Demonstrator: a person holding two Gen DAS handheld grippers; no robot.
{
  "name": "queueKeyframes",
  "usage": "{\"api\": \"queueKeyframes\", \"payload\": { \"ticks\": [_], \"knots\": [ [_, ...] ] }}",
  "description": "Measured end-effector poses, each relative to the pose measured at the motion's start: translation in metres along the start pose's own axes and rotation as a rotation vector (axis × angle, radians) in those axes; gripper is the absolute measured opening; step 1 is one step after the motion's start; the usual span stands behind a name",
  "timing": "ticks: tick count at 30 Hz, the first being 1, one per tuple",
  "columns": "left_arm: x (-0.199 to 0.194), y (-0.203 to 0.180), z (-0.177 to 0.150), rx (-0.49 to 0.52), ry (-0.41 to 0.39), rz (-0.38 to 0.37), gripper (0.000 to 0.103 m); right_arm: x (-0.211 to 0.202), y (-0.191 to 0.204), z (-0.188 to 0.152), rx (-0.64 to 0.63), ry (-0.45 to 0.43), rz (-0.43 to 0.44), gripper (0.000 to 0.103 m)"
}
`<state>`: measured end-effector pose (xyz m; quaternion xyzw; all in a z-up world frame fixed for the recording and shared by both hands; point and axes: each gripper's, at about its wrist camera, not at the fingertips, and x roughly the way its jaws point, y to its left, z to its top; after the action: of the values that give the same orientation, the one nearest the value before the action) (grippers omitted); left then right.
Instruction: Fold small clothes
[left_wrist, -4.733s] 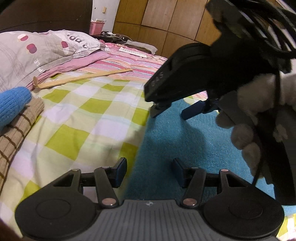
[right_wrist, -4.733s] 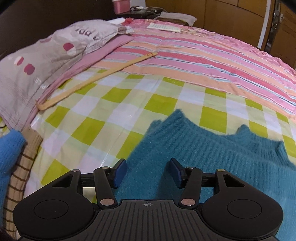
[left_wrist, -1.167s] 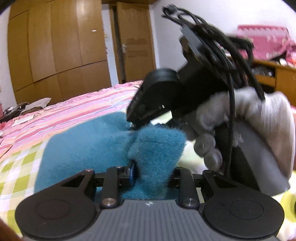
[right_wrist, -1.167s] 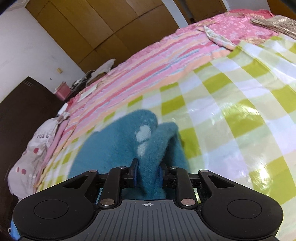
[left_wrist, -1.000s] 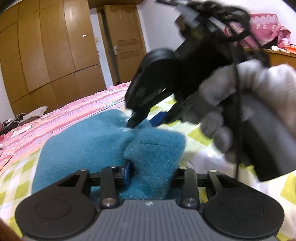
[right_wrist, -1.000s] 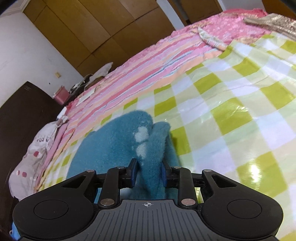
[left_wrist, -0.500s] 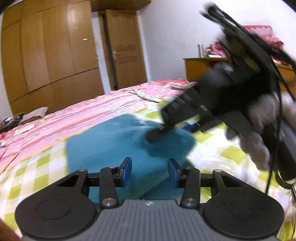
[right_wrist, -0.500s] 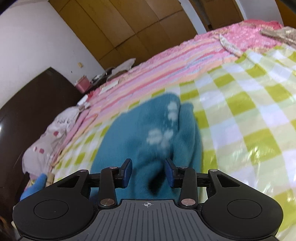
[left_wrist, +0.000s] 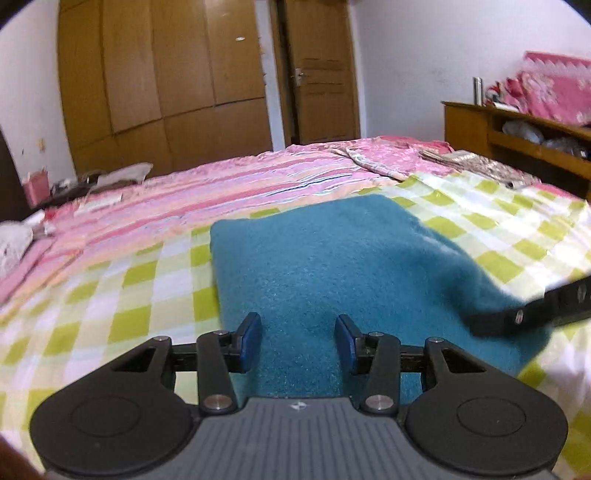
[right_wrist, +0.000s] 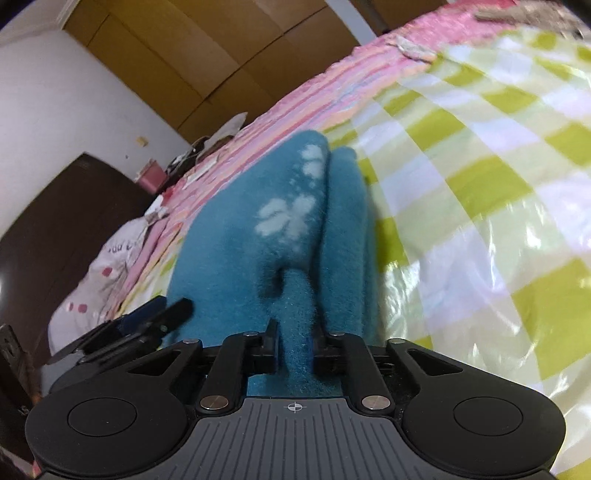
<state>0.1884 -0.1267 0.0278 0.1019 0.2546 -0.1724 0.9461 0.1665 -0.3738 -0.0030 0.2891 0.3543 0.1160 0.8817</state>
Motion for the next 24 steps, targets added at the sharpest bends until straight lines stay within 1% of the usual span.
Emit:
{"api": "queueKeyframes", "payload": {
  "ticks": [2,5,7,8,12,15,16,17,18,19,22,24],
  "knots": [
    [0.001,0.003,0.002,-0.005,-0.002,-0.009,0.049,-0.010,0.011,0.005,-0.030,-0.027,-0.002,0.021],
    [0.005,0.009,0.006,-0.029,0.002,-0.024,0.049,-0.021,0.019,0.017,-0.027,-0.094,0.021,0.030],
    [0.005,0.009,0.007,-0.027,0.003,-0.025,0.049,-0.014,0.020,0.030,-0.030,-0.129,-0.014,0.038],
    [0.005,0.008,0.007,-0.021,0.002,-0.024,0.049,-0.007,0.020,0.035,-0.024,-0.137,-0.041,0.038],
    [0.007,0.006,0.008,-0.010,0.001,-0.027,0.050,0.029,0.013,0.056,0.030,-0.122,-0.069,0.048],
    [0.008,0.005,0.009,-0.002,-0.002,-0.027,0.050,0.052,0.009,0.060,0.063,-0.084,-0.047,0.048],
    [0.009,0.005,0.010,-0.001,-0.003,-0.027,0.051,0.054,0.010,0.060,0.057,-0.083,-0.045,0.047],
    [0.010,0.004,0.010,-0.002,-0.004,-0.028,0.051,0.055,0.012,0.058,0.048,-0.090,-0.049,0.042],
    [0.010,0.004,0.011,-0.003,-0.005,-0.029,0.051,0.053,0.012,0.057,0.045,-0.097,-0.045,0.029],
    [0.010,0.004,0.012,-0.006,-0.008,-0.035,0.051,0.050,0.013,0.056,0.040,-0.103,-0.028,0.024],
    [0.006,0.002,0.017,-0.006,-0.035,-0.053,0.051,0.035,0.016,0.055,0.031,-0.140,0.005,0.017],
    [0.001,0.001,0.020,-0.005,-0.066,-0.058,0.052,0.019,0.016,0.055,0.036,-0.192,0.027,0.015]
  ]
}}
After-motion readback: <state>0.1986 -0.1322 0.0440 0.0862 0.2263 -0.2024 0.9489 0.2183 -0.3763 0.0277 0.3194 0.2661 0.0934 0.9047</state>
